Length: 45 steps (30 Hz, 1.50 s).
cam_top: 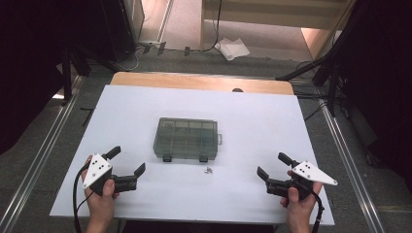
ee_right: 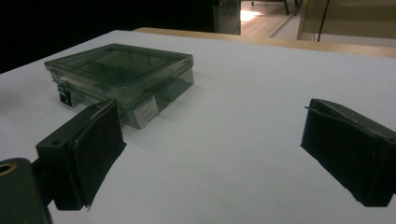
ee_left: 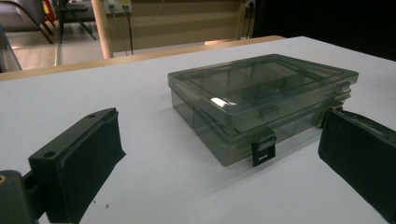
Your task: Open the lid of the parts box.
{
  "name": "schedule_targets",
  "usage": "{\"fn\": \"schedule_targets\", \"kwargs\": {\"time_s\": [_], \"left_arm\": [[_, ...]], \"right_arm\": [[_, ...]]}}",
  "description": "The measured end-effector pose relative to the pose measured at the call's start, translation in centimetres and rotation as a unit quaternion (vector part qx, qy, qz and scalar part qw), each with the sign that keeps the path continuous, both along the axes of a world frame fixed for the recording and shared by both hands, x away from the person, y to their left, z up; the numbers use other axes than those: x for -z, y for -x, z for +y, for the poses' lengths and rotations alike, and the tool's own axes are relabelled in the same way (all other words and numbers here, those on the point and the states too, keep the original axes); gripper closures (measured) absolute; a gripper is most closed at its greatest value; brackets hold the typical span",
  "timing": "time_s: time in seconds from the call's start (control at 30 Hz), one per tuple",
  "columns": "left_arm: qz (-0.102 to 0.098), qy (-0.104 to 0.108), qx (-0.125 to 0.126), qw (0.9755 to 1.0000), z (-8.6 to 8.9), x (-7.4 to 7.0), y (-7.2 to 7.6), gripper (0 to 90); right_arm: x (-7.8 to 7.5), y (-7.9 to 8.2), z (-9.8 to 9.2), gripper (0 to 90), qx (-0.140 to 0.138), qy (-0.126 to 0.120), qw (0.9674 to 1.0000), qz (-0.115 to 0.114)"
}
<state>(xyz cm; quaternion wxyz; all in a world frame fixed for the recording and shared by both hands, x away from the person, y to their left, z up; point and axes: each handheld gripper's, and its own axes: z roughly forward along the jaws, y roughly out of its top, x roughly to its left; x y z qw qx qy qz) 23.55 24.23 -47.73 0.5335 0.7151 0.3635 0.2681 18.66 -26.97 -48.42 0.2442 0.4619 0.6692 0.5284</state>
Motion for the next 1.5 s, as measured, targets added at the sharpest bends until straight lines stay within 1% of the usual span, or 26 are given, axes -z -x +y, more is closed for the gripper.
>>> {"fn": "schedule_targets", "kwargs": {"time_s": [0.07, 0.1, 0.13, 0.2, 0.23, 0.27, 0.3, 0.37, 0.43, 0.47, 0.63, 0.7, 0.77, 0.8, 0.87, 0.9, 0.97, 1.1, 1.17, 1.2, 1.27, 1.3, 1.33, 1.37, 1.43, 1.5], "left_arm": [[0.0, -0.002, 0.005, 1.0, -0.3, -0.1, -0.1, 0.0], [0.0, 0.002, 0.008, 1.0, -0.5, 0.0, -0.1, 0.0], [0.001, -0.002, 0.01, 0.9999, -0.6, -0.1, -0.2, 0.0], [0.003, -0.001, 0.014, 0.9999, -0.9, 0.0, -0.2, 0.0], [0.005, -0.005, 0.015, 0.9999, -1.0, 0.0, -0.2, 0.0], [0.006, -0.003, 0.02, 0.9998, -1.2, 0.0, -0.3, 0.0], [0.006, -0.001, 0.023, 0.9997, -1.3, -0.1, -0.3, 0.0], [0.008, -0.003, 0.033, 0.9994, -1.6, -0.2, -0.3, 0.0], [0.012, 0.001, 0.041, 0.9991, -2.0, -0.3, -0.4, 0.0], [0.013, 0.001, 0.043, 0.999, -2.1, -0.3, -0.4, 0.0], [0.02, -0.002, 0.049, 0.9986, -2.7, -0.3, -0.5, 0.0], [0.023, -0.003, 0.051, 0.9984, -2.9, -0.2, -0.5, 0.0], [0.029, 0.0, 0.054, 0.9981, -3.2, -0.3, -0.6, 0.0], [0.033, -0.001, 0.057, 0.9979, -3.4, -0.3, -0.6, 0.0], [0.036, -0.009, 0.054, 0.9978, -3.8, -0.5, -0.5, 0.0], [0.038, -0.007, 0.059, 0.9975, -4.0, -0.5, -0.5, 0.0], [0.036, 0.0, 0.068, 0.997, -4.2, -0.5, -0.5, 0.0], [0.033, -0.009, 0.076, 0.9965, -4.8, -0.5, -0.3, 0.0], [0.033, -0.017, 0.074, 0.9966, -5.1, -0.4, -0.3, 0.0], [0.033, -0.017, 0.07, 0.9969, -5.2, -0.4, -0.2, 0.0], [0.028, -0.013, 0.053, 0.9981, -5.2, -0.4, -0.1, 11.4], [0.028, -0.013, 0.05, 0.9982, -5.1, -0.3, -0.1, 15.1], [0.032, -0.01, 0.053, 0.998, -5.1, -0.3, -0.1, 15.1], [0.033, -0.009, 0.055, 0.9979, -5.1, -0.3, -0.1, 17.9], [0.034, -0.008, 0.052, 0.9981, -5.0, -0.2, -0.1, 23.1], [0.033, -0.005, 0.052, 0.9981, -4.9, -0.1, 0.0, 29.2]], "right_arm": [[-0.1, -0.1, 0.3, 6.2, -0.003, 0.001, 1.0, 0.002], [-0.1, -0.2, 0.5, 6.3, -0.003, 0.0, 1.0, 0.003], [-0.1, -0.3, 0.7, 6.3, -0.005, 0.0, 1.0, 0.004], [-0.2, -0.4, 1.0, 6.5, -0.01, -0.003, 0.9999, 0.006], [-0.2, -0.5, 1.1, 6.8, -0.01, -0.001, 0.9999, 0.005], [-0.2, -0.5, 1.3, 7.1, -0.014, -0.003, 0.9999, 0.008], [-0.3, -0.6, 1.5, 7.2, -0.016, 0.001, 0.9999, 0.003], [-0.4, -0.6, 1.9, 7.9, -0.02, 0.0, 0.9998, 0.007], [-0.5, -0.7, 2.2, 8.3, -0.024, 0.002, 0.9997, 0.006], [-0.5, -0.8, 2.3, 8.6, -0.027, 0.002, 0.9996, 0.004], [-0.8, -1.1, 3.2, 8.8, -0.039, 0.0, 0.9992, 0.008], [-0.9, -1.3, 3.5, 9.3, -0.044, 0.0, 0.999, 0.006], [-0.9, -1.4, 3.9, 10.9, -0.044, 0.002, 0.999, 0.007], [-1.0, -1.5, 4.1, 11.5, -0.044, 0.002, 0.999, 0.008], [-1.0, -1.6, 4.5, 12.8, -0.047, 0.0, 0.9988, 0.01], [-1.1, -1.8, 4.8, 13.8, -0.049, 0.0, 0.9988, 0.008], [-1.2, -1.8, 4.9, 13.9, -0.05, 0.001, 0.9987, 0.009], [-1.3, -2.0, 5.7, 14.5, -0.055, 0.002, 0.9985, 0.007], [-1.4, -2.2, 6.0, 14.9, -0.057, 0.005, 0.9984, 0.007], [-1.3, -2.2, 6.3, 15.1, -0.059, 0.002, 0.9982, 0.011], [-1.3, -2.3, 6.7, 16.2, -0.06, 0.007, 0.9981, 0.011], [-1.2, -2.4, 7.2, 18.1, -0.063, 0.009, 0.9979, 0.013], [-1.2, -2.4, 7.2, 18.1, -0.063, 0.009, 0.9979, 0.013], [-1.2, -2.4, 7.4, 19.6, -0.064, 0.011, 0.9978, 0.012], [-1.2, -2.5, 7.8, 24.9, -0.064, 0.013, 0.9978, 0.013], [-1.0, -2.5, 8.3, 35.9, -0.065, 0.015, 0.9977, 0.015]]}}
